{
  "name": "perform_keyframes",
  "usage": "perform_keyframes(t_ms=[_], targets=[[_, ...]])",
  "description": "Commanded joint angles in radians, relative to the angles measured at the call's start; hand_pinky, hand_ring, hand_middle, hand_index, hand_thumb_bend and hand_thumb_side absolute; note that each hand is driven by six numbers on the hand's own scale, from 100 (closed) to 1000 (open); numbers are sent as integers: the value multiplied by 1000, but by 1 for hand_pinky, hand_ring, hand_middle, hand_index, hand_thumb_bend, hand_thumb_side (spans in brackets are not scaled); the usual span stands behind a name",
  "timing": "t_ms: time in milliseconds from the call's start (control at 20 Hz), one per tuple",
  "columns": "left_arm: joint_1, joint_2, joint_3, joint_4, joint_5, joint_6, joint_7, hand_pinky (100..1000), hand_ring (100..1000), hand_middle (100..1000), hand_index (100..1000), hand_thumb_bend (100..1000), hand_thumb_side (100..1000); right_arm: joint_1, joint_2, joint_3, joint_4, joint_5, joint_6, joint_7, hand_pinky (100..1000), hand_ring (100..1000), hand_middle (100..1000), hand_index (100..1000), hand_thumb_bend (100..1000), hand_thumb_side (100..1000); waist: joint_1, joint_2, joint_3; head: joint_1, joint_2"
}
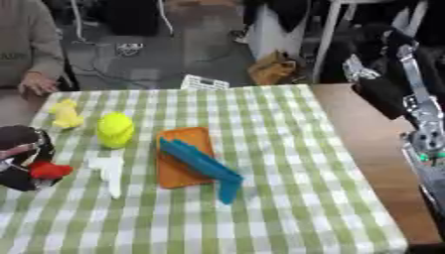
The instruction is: Pick up objects on the table and place them in the box.
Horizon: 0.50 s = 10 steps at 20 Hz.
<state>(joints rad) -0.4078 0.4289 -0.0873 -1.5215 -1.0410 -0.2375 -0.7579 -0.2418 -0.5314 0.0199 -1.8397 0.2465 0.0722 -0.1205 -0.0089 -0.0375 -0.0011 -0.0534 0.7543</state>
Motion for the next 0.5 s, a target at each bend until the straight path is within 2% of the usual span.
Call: perform_keyframes(t_ms=[50, 100, 200, 500], targets=[[-46, -20, -17, 26, -2, -4, 32, 100, 240, 373, 424, 322, 293, -13, -12, -3, -6, 4, -2, 4, 354, 557, 629, 874, 363, 637, -10, -7, -2, -2, -5], [-64, -33, -23, 34, -8, -7, 37, 100, 236, 371, 422, 318, 256, -13, -12, -3, -7, 4, -2, 5, 355, 557, 629, 874, 364, 637, -11, -8, -4, -2, -4], [-129, -77, -46, 73, -31, -18, 41, 100, 240, 374, 424, 329, 239, -14, -11, -1, -7, 3, -2, 6, 355, 557, 629, 874, 365, 637, -11, -9, -9, -3, -1], [-275, -190, -91, 212, -96, -50, 95, 100, 247, 373, 437, 350, 235, -19, -6, 3, -8, 2, -3, 10, 355, 557, 629, 874, 366, 638, -12, -10, -20, -7, 2]])
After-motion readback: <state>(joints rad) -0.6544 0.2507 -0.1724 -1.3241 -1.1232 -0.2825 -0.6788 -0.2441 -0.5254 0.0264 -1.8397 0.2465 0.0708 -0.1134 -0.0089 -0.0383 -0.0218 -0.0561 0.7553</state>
